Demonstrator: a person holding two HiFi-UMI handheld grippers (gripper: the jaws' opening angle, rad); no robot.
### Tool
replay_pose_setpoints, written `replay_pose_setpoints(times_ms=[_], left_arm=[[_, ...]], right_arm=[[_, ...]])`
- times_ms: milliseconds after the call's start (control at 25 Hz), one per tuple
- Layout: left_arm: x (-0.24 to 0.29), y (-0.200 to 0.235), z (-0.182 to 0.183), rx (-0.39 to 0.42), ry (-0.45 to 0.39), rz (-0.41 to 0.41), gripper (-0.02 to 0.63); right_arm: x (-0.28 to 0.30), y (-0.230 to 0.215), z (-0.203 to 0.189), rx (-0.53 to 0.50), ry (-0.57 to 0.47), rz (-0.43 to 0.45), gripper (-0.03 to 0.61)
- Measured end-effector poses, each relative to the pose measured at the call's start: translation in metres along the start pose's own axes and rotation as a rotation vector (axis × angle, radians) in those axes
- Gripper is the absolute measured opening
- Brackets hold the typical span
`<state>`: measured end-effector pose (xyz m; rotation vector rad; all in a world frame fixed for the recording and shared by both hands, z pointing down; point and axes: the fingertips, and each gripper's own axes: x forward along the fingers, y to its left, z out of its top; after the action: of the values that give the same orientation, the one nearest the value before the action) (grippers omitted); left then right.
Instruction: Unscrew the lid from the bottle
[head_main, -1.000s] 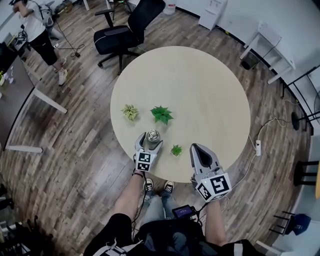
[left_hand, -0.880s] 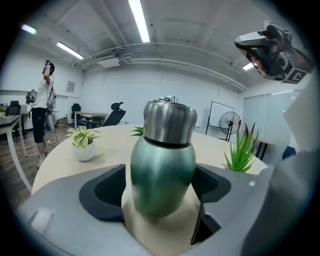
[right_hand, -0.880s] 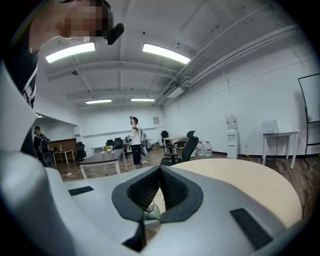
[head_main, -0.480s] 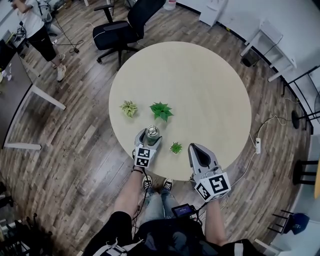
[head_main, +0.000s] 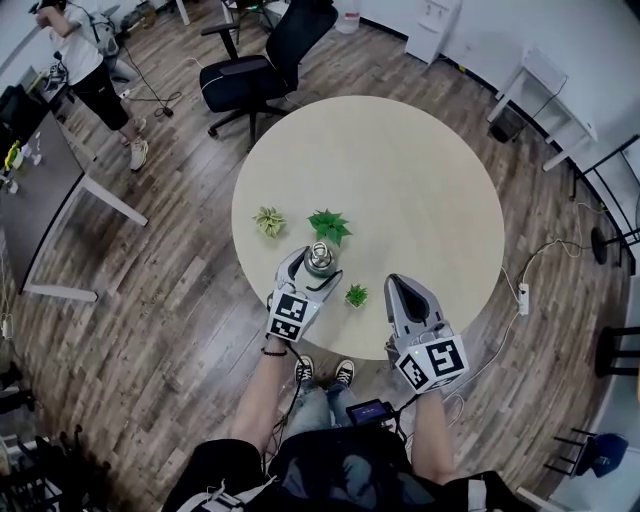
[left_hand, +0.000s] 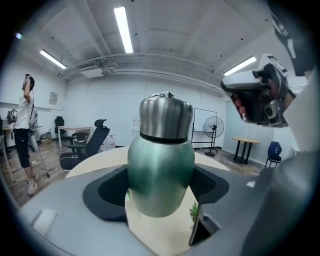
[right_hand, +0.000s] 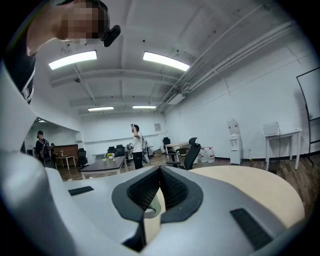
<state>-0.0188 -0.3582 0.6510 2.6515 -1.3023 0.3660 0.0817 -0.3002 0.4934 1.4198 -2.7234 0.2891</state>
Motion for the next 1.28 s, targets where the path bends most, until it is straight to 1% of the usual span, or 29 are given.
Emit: replay_pose_setpoints(times_ms=[120,280,360,480,560,720,800,920,1000,1160,1280], left_arm=[[-0.021,-0.012,0.061,0.010,-0.029,-0.043,0.370],[-0.052,-0.025,0.132,-0.010,-0.068,-0.089,0.370],[-0.066,-0.030,0.159,-0.002,-0.072,-0.101,0.370],[-0.084,-0.037,0.185,0.031,-0.058,-0.102,0.370],[-0.093,-0.040,0.193,0.044,-0.043,-0.103,0.370],[-0.106,-0.049,0.195,0.051,-0.017,-0.101,0.370],[-0.110,-0.052,0.195,0.048,-0.007,-0.104,0.370],[-0.113,-0.060,0.195,0.055,0.003,-0.108,0.370],[-0.114,-0.066,0.196,0.062,0.004,-0.110,0.370],[-0.114,-0.073,0.197,0.078,0.011,-0.114,0.370],[-0.112,-0.082,0.196,0.090,0.017,-0.126,0.370]], right_arm=[[-0.003,0.000,0.029,-0.024,-0.059,-0.007,0.003],[-0.010,0.004,0.069,-0.048,-0.136,-0.016,0.005],[-0.013,0.008,0.087,-0.058,-0.174,-0.010,0.003],[-0.019,0.017,0.108,-0.074,-0.216,-0.002,0.005],[-0.023,0.021,0.118,-0.083,-0.233,0.001,0.005],[-0.032,0.031,0.127,-0.116,-0.246,0.011,0.012],[-0.033,0.037,0.128,-0.134,-0.245,0.032,0.102],[-0.038,0.045,0.130,-0.155,-0.247,0.074,0.212],[-0.042,0.049,0.130,-0.162,-0.249,0.103,0.236],[-0.046,0.064,0.136,-0.154,-0.268,0.184,0.256],[-0.044,0.082,0.138,-0.196,-0.251,0.258,0.265]])
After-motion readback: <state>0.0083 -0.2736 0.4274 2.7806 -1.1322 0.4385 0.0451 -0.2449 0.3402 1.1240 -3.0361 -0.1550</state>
